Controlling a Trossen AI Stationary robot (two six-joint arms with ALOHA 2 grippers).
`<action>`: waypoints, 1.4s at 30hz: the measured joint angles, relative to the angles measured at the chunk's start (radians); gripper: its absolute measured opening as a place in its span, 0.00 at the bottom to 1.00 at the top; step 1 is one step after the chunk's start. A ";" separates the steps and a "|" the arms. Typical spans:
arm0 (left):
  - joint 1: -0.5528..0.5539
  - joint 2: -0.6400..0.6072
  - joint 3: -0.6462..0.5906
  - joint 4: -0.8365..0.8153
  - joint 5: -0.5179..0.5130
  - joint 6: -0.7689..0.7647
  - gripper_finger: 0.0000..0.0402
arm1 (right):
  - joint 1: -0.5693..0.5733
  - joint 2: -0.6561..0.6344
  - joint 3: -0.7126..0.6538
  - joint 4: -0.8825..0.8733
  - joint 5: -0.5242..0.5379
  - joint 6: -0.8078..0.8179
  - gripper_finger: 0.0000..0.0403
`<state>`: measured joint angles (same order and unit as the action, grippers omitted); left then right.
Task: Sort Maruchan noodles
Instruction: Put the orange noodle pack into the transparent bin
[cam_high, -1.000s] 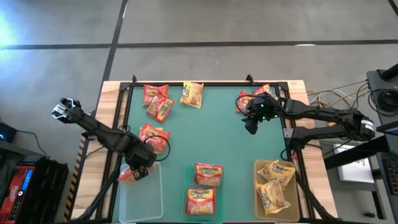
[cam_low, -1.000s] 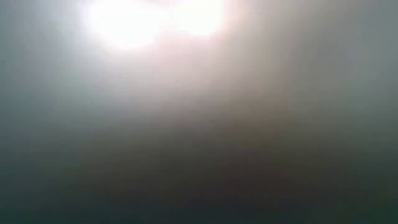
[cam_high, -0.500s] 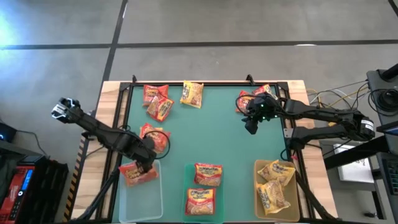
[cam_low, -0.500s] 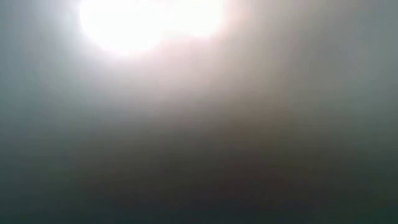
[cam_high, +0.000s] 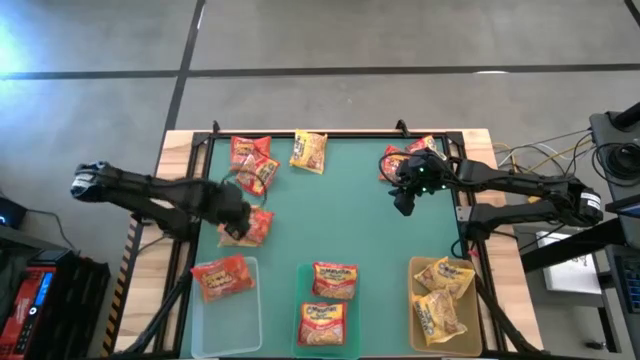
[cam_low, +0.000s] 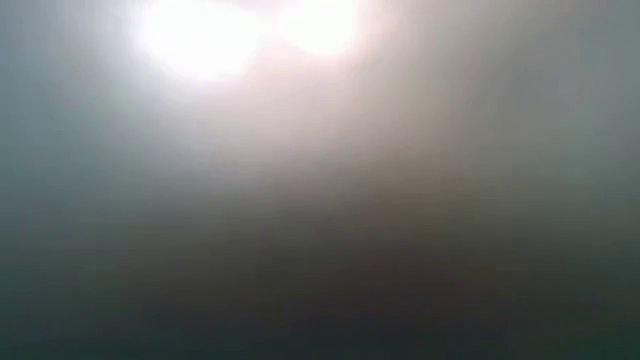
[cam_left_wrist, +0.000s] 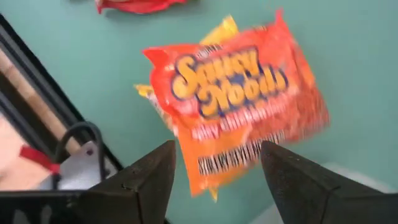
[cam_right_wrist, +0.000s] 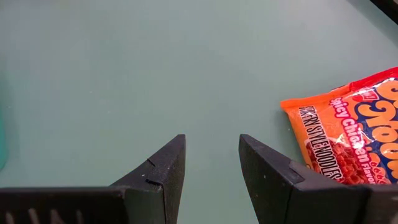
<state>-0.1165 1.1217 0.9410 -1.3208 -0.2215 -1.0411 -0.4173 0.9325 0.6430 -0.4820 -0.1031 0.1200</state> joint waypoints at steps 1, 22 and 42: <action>0.036 -0.023 -0.023 0.030 0.006 0.007 0.56 | 0.000 0.000 0.000 0.000 0.000 0.000 0.35; 0.270 -0.306 -0.385 0.357 0.130 -0.091 0.68 | 0.000 0.000 0.000 0.000 0.000 0.000 0.35; 0.270 -0.246 -0.389 0.465 0.134 0.010 0.68 | 0.000 0.000 0.000 0.000 0.000 0.000 0.35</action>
<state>0.1535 0.8758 0.5520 -0.8557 -0.0879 -1.0309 -0.4174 0.9325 0.6431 -0.4817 -0.1031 0.1200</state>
